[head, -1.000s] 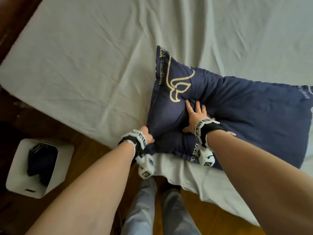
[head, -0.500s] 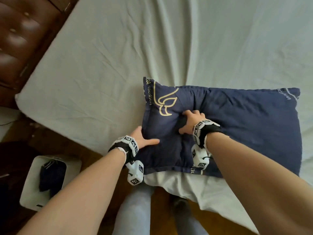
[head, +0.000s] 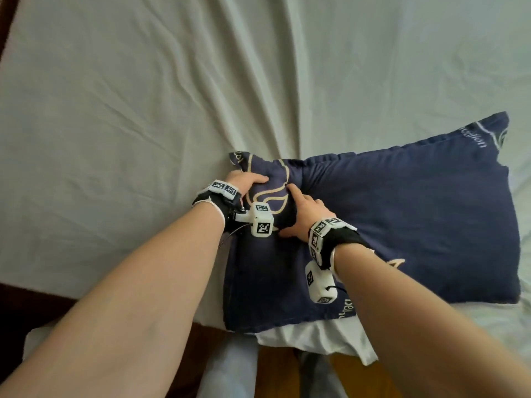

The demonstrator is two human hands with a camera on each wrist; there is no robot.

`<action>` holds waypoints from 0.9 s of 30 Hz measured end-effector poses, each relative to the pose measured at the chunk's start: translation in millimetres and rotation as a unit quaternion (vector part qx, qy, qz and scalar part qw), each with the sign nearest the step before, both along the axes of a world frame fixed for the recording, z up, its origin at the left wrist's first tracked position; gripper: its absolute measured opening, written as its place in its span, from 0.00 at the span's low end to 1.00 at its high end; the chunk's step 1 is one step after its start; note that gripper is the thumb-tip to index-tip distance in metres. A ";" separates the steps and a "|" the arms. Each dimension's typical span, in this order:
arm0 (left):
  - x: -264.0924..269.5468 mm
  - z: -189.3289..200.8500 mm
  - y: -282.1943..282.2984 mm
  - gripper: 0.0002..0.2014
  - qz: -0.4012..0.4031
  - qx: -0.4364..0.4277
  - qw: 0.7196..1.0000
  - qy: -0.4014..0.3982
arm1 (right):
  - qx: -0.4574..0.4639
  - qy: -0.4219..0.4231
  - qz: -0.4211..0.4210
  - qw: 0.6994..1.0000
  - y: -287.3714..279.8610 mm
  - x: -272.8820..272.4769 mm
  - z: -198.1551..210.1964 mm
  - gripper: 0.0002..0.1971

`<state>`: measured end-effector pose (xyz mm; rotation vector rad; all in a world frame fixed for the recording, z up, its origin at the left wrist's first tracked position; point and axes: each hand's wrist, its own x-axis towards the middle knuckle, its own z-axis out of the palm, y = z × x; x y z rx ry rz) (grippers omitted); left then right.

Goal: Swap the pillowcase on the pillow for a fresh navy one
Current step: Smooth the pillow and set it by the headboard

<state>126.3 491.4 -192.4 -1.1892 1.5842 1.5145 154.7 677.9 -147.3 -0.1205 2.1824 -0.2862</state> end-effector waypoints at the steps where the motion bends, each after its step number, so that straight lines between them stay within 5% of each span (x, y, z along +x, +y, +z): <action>1: -4.2 1.5 -2.4 0.36 -0.016 -0.020 1.000 0.007 | 0.006 -0.005 -0.003 1.000 -2.9 -0.7 -1.3 0.61; 4: -6.3 24.9 -12.0 0.32 -0.085 -0.114 0.990 0.000 | 0.020 -0.009 -0.016 1.000 -14.4 -1.5 -6.0 0.61; 13: 10.4 15.9 -44.6 0.19 -0.075 -0.149 0.986 0.011 | 0.022 0.007 -0.031 0.999 -21.4 -5.3 -25.7 0.61; 17: 9.7 13.9 -43.7 0.22 -0.066 -0.179 0.982 0.013 | -0.004 0.007 -0.045 0.999 -16.9 -8.8 -38.5 0.61; 23: 14.9 21.0 -23.6 0.10 -0.156 -0.270 0.949 0.040 | -0.066 0.014 -0.053 0.996 -9.9 -8.6 -42.7 0.62; 27: 11.6 52.8 11.7 0.18 -0.153 -0.367 0.913 0.095 | -0.147 0.041 -0.061 0.986 15.4 -3.0 -20.7 0.62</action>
